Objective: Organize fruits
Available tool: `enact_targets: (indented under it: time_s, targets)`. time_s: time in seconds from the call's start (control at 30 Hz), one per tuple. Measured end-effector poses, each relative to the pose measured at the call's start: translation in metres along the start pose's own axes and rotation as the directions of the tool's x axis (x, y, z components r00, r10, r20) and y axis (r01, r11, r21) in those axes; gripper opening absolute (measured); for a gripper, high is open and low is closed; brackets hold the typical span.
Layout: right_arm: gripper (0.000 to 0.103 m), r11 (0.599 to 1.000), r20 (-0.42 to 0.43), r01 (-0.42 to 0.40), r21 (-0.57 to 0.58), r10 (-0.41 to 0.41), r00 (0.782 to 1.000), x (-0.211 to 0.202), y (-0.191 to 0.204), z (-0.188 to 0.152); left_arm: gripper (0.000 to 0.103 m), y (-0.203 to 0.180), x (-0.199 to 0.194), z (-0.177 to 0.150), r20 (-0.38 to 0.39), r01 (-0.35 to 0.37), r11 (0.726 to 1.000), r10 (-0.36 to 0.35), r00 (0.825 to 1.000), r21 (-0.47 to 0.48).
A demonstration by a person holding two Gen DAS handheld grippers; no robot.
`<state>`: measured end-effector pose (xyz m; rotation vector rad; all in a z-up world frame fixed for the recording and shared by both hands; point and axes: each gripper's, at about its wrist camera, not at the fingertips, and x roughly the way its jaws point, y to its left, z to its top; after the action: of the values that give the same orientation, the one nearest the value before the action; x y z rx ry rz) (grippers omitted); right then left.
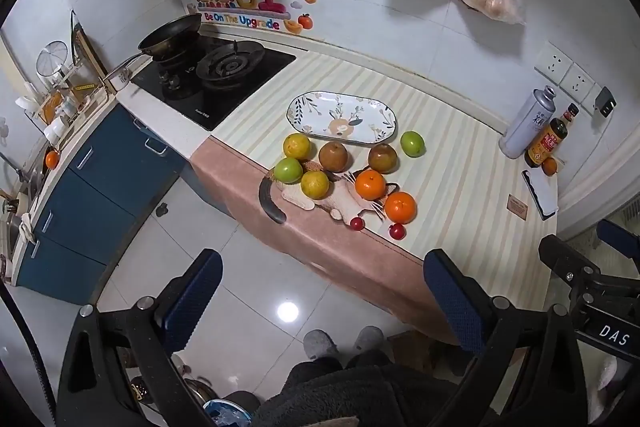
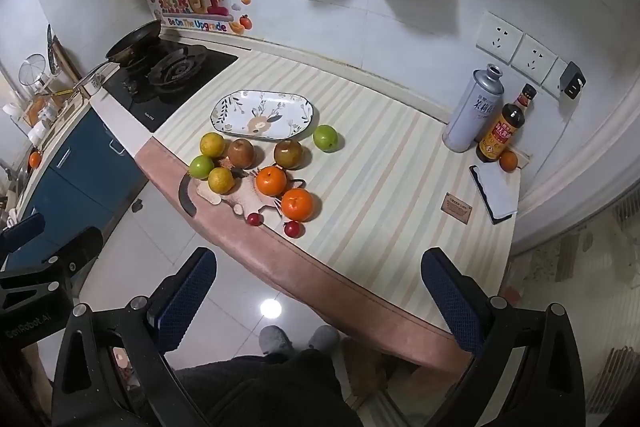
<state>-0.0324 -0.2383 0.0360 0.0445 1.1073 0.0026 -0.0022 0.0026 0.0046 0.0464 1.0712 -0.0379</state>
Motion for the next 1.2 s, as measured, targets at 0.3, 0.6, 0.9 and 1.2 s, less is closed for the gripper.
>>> enact_targets:
  time_s: [0.3, 0.6, 0.9, 1.2]
  targets:
    - [0.103, 1.0, 0.013, -0.008, 0.005, 0.008, 1.0, -0.004, -0.004, -0.001, 0.103, -0.002, -0.005, -0.003, 0.008, 0.0, 1.0, 0.0, 1.0, 0.005]
    - [0.103, 1.0, 0.01, -0.01, 0.002, 0.01, 1.0, -0.004, -0.002, -0.001, 0.103, -0.003, -0.006, -0.003, 0.01, 0.0, 1.0, 0.0, 1.0, 0.006]
    - [0.103, 1.0, 0.01, -0.01, -0.005, 0.01, 1.0, -0.004, 0.007, -0.006, 0.103, -0.003, -0.006, -0.004, 0.011, 0.0, 1.0, 0.0, 1.0, 0.007]
    - [0.103, 1.0, 0.011, -0.012, -0.003, 0.012, 1.0, -0.003, 0.007, -0.005, 0.103, -0.004, -0.008, -0.002, 0.015, -0.002, 1.0, 0.002, 1.0, 0.004]
